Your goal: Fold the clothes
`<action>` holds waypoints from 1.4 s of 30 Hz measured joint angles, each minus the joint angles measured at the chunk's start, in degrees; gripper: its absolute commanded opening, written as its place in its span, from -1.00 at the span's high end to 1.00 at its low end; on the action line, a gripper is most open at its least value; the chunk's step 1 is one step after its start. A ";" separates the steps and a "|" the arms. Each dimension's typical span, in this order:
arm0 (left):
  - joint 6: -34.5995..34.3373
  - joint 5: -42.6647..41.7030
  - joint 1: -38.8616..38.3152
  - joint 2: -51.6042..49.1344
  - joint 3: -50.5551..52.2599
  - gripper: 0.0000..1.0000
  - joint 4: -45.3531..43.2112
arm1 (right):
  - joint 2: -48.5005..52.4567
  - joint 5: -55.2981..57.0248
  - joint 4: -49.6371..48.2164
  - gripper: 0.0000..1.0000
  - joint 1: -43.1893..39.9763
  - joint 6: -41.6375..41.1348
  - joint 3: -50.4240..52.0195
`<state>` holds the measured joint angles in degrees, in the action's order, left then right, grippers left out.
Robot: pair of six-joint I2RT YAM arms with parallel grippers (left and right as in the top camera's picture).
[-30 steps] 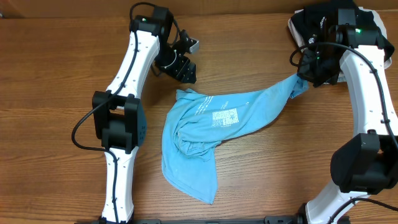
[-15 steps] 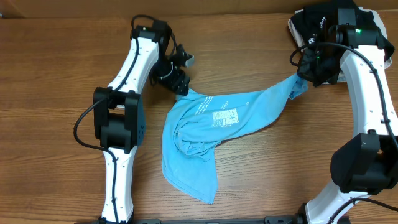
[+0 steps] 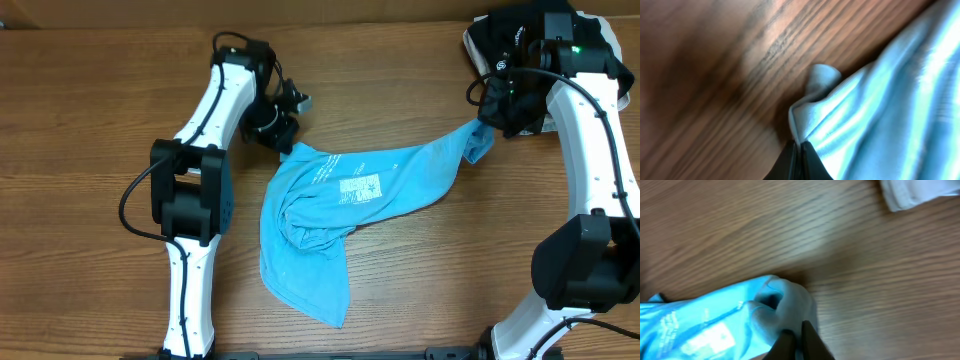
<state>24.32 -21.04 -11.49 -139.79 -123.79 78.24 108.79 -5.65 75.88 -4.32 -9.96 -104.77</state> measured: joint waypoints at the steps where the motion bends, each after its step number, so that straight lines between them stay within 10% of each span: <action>1: -0.26 0.00 0.24 -0.02 -2.84 0.92 1.88 | 0.00 -1.05 -0.26 0.92 0.00 0.42 0.00; 13: -7.17 7.98 6.99 1.27 -53.62 0.92 18.08 | -2.40 -10.69 5.14 0.92 0.00 3.63 -8.76; 33: -14.97 14.49 7.45 19.56 -54.90 0.92 18.67 | -24.61 -3.43 14.56 0.92 1.46 7.89 -13.18; 42: -15.45 14.67 7.45 19.54 -41.29 0.92 18.69 | -24.65 -0.92 5.79 0.92 10.32 9.70 3.15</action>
<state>8.86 -6.37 -4.03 -120.25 -165.07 96.92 84.14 -6.57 81.67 6.00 -0.25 -101.62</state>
